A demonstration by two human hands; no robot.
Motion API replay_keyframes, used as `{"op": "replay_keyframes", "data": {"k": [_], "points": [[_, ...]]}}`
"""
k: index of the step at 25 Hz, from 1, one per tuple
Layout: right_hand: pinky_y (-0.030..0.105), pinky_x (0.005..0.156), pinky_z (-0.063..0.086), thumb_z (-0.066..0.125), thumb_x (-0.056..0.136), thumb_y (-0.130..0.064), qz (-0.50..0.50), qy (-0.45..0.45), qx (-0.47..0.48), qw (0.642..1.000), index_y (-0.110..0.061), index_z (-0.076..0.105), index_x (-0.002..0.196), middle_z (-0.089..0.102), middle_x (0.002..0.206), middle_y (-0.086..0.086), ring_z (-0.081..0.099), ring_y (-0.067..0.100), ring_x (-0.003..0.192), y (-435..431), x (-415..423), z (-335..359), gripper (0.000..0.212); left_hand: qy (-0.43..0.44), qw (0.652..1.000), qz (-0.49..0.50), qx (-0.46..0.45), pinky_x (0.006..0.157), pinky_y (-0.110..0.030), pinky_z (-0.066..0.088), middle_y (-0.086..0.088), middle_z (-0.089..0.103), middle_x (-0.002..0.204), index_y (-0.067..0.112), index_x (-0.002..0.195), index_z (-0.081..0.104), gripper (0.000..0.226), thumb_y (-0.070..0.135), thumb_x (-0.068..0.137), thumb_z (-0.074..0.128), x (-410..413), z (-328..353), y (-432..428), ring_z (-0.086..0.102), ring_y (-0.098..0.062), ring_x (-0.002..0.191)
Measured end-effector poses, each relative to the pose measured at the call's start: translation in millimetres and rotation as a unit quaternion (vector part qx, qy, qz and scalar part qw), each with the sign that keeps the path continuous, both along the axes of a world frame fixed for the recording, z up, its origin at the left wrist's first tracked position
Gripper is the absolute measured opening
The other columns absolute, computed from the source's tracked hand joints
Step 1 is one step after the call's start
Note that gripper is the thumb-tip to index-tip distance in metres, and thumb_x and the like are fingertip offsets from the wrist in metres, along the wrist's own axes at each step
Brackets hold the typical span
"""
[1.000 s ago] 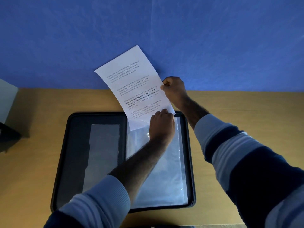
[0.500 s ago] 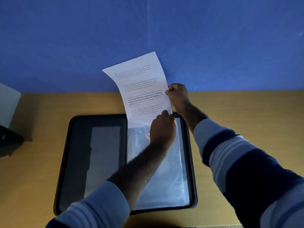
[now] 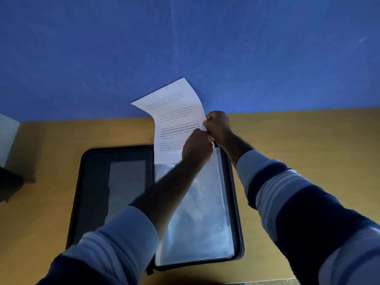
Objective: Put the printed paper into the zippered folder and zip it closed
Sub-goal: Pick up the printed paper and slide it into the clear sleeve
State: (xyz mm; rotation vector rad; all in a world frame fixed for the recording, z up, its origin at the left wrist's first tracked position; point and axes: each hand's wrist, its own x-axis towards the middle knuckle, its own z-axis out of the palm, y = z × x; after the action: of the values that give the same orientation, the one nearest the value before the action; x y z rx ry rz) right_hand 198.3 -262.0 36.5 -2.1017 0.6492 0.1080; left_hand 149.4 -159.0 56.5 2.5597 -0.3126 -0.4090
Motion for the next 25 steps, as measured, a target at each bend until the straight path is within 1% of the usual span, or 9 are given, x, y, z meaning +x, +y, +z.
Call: {"op": "replay_keyframes", "data": {"k": [2, 4, 7, 10, 14, 17, 19, 22, 25], "points": [[0.028, 0.055, 0.035, 0.058, 0.078, 0.006, -0.002, 0.010, 0.014, 1.000, -0.012, 0.044, 0.053, 0.046, 0.057, 0.002, 0.043, 0.018, 0.055, -2.6, -3.8, -1.5, 0.034, 0.004, 1.000, -0.003, 0.009, 0.074, -0.037, 0.056, -0.016, 0.070, 0.098, 0.005, 0.096, 0.076, 0.029, 0.012, 0.092, 0.049, 7.6, -2.3, 0.5, 0.069, -0.032, 0.089], [0.030, 0.056, 0.038, 0.057, 0.076, 0.007, 0.018, 0.025, 0.033, 0.999, -0.006, 0.050, 0.054, 0.050, 0.057, 0.006, 0.047, 0.022, 0.056, -7.2, -7.2, -3.4, 0.027, 0.008, 1.000, -0.005, 0.012, 0.080, -0.040, 0.057, -0.015, 0.071, 0.102, 0.009, 0.099, 0.078, 0.029, 0.016, 0.093, 0.050, 10.7, -5.3, 0.6, 0.068, -0.031, 0.094], [0.035, 0.058, 0.043, 0.058, 0.069, 0.008, 0.052, 0.047, 0.056, 0.996, 0.011, 0.061, 0.070, 0.057, 0.066, 0.023, 0.053, 0.023, 0.061, -15.2, -14.9, -8.4, 0.004, 0.030, 0.999, -0.005, -0.014, 0.084, -0.042, 0.057, -0.013, 0.070, 0.106, 0.014, 0.101, 0.079, 0.027, 0.021, 0.092, 0.054, 11.9, -10.5, 0.8, 0.067, -0.030, 0.097], [0.042, 0.062, 0.052, 0.065, 0.078, 0.007, 0.067, 0.069, 0.082, 0.992, 0.015, 0.063, 0.086, 0.063, 0.081, 0.032, 0.059, 0.028, 0.068, -22.4, -23.2, -17.0, 0.011, 0.062, 0.997, -0.049, -0.007, 0.085, -0.041, 0.057, -0.007, 0.073, 0.104, 0.014, 0.095, 0.075, 0.016, 0.019, 0.086, 0.061, 15.0, -19.3, 16.7, 0.068, -0.027, 0.099], [0.047, 0.079, 0.063, 0.065, 0.092, -0.001, 0.078, 0.108, 0.114, 0.984, 0.009, 0.064, 0.095, 0.073, 0.105, 0.019, 0.071, 0.035, 0.091, -29.4, -27.7, -22.9, 0.011, 0.082, 0.991, -0.086, 0.069, 0.086, -0.034, 0.053, -0.003, 0.070, 0.111, 0.017, 0.098, 0.067, 0.013, 0.016, 0.086, 0.067, 15.2, -33.7, 49.8, 0.064, -0.026, 0.103], [0.036, 0.070, 0.058, 0.065, 0.093, -0.005, 0.083, 0.101, 0.139, 0.982, 0.007, 0.062, 0.091, 0.072, 0.103, 0.023, 0.068, 0.030, 0.084, -28.5, -22.5, -21.5, 0.012, 0.056, 0.993, -0.073, 0.071, 0.079, -0.032, 0.052, -0.002, 0.071, 0.101, 0.020, 0.085, 0.068, 0.015, 0.011, 0.087, 0.056, 12.7, -36.6, 56.5, 0.066, -0.026, 0.096], [0.038, 0.069, 0.053, 0.065, 0.094, -0.009, 0.071, 0.074, 0.141, 0.985, 0.005, 0.062, 0.090, 0.070, 0.098, 0.027, 0.065, 0.029, 0.080, -25.5, -14.7, -18.4, 0.015, 0.055, 0.995, -0.060, 0.059, 0.075, -0.032, 0.052, -0.001, 0.071, 0.095, 0.020, 0.080, 0.065, 0.018, 0.010, 0.087, 0.051, 12.7, -36.0, 55.5, 0.065, -0.025, 0.091], [0.035, 0.064, 0.049, 0.065, 0.091, -0.008, 0.047, 0.024, 0.095, 0.994, 0.007, 0.062, 0.087, 0.063, 0.079, 0.017, 0.058, 0.023, 0.070, -20.8, 1.3, -12.4, 0.016, 0.072, 0.995, -0.053, 0.046, 0.066, -0.029, 0.044, -0.001, 0.067, 0.087, 0.022, 0.080, 0.053, 0.014, 0.009, 0.085, 0.049, 13.4, -36.1, 53.7, 0.062, -0.027, 0.086], [0.032, 0.064, 0.044, 0.067, 0.085, -0.004, 0.068, -0.001, 0.037, 0.997, 0.001, 0.064, 0.082, 0.058, 0.071, 0.009, 0.053, 0.023, 0.066, -19.3, 12.2, -8.5, 0.006, 0.084, 0.993, -0.056, 0.063, 0.072, -0.030, 0.045, 0.001, 0.070, 0.096, 0.020, 0.089, 0.061, 0.016, 0.009, 0.086, 0.051, 14.3, -37.0, 58.0, 0.064, -0.027, 0.093]]}}
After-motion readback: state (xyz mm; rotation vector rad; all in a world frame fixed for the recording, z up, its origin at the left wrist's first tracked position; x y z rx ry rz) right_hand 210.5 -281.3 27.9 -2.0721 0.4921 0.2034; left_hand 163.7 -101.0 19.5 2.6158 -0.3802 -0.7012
